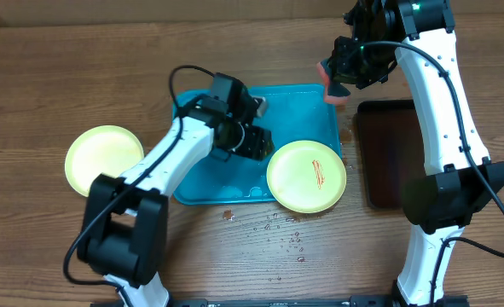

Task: Clean dirty plates on tray and stack at the side
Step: 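Move left gripper to second yellow plate rim and grip it, then drag second yellow plate leftward across teal tray with left gripper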

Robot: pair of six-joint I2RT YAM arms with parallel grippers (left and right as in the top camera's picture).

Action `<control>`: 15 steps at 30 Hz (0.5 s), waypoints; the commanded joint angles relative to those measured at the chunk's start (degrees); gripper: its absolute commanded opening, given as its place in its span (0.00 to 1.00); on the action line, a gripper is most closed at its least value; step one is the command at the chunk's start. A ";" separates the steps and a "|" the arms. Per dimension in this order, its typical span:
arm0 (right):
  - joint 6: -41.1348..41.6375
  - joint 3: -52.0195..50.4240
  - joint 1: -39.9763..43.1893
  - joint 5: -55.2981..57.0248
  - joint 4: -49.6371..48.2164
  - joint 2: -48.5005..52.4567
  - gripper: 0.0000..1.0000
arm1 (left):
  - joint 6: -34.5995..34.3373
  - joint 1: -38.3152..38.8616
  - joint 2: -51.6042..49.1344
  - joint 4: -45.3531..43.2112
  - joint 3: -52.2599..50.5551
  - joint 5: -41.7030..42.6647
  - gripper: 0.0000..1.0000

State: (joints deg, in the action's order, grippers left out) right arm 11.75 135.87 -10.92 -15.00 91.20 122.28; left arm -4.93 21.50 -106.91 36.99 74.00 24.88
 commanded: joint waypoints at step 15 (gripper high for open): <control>-0.24 1.07 0.07 0.04 0.70 -0.98 0.04 | 5.01 1.62 -8.20 5.11 0.63 1.57 0.52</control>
State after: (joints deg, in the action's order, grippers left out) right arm 11.75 135.85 -10.90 -14.98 92.14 122.28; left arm -1.23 22.55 -114.45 42.19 74.00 26.35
